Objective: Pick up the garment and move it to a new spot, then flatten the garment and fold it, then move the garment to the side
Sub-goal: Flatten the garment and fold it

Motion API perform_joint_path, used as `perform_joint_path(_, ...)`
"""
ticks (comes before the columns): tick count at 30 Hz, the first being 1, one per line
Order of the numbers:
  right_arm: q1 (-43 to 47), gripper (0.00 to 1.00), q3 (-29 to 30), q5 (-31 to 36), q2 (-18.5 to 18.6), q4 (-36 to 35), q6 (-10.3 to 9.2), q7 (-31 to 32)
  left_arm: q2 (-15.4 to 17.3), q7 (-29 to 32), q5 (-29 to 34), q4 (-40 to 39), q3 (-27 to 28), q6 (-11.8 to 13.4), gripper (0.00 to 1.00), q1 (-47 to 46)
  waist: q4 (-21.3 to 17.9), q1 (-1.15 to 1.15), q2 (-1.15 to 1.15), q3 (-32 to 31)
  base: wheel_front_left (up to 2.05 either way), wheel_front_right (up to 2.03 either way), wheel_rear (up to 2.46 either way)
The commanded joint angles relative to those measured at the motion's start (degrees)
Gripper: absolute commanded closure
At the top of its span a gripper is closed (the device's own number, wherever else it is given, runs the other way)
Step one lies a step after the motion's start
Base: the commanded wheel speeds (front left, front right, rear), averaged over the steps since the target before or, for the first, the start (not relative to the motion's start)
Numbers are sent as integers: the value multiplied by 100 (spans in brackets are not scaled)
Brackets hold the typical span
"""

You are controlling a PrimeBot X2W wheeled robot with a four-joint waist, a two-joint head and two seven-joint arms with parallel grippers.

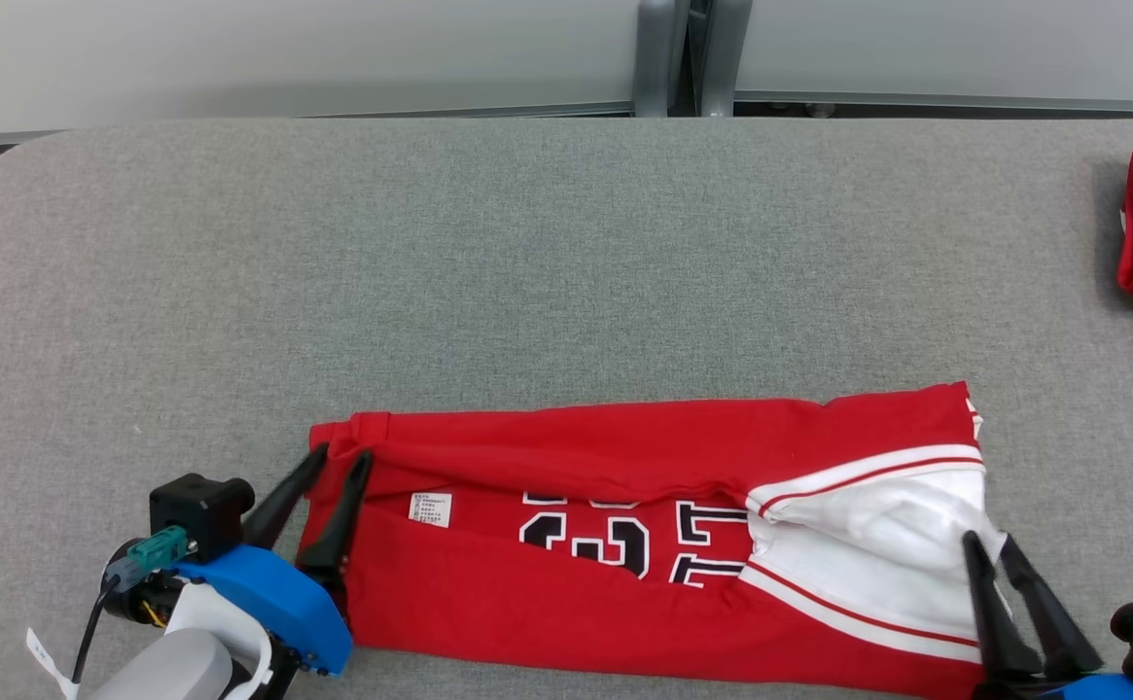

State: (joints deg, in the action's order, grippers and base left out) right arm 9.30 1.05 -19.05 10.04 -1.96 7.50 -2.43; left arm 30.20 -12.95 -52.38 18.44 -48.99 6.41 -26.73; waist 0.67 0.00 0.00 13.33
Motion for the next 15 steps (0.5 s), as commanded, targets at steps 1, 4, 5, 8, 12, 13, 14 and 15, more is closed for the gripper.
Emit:
perform_joint_path(1,56,0,15,46,-23,6,-2,-29,13,-45,12,-21,40,12,0,75,4,0,0,-5,0,0,0)
perform_joint_path(4,27,0,104,82,-13,-27,-2,-166,-21,-151,99,-110,176,100,0,151,8,0,0,-38,0,0,0)
perform_joint_path(5,1,0,144,85,-9,-46,-2,-223,-25,-183,152,-149,239,123,0,172,8,0,0,-47,0,0,0)
perform_joint_path(8,-88,0,259,121,1,-79,-2,-262,-57,-226,362,-303,539,236,0,273,3,0,0,-79,0,0,0)
perform_joint_path(12,-275,0,387,233,48,5,-2,-88,-234,-225,919,-751,1328,373,0,572,20,0,0,-108,0,0,0)
perform_joint_path(13,-318,0,411,273,49,37,-2,-29,-290,-226,1065,-866,1511,394,0,663,25,0,0,-115,0,0,0)
perform_joint_path(14,-362,0,450,324,34,80,-2,54,-349,-226,1223,-972,1703,394,0,752,33,0,0,-124,0,0,0)
perform_joint_path(15,-411,0,475,366,26,140,-2,134,-412,-227,1357,-1063,1877,394,0,843,46,0,0,-127,0,0,0)
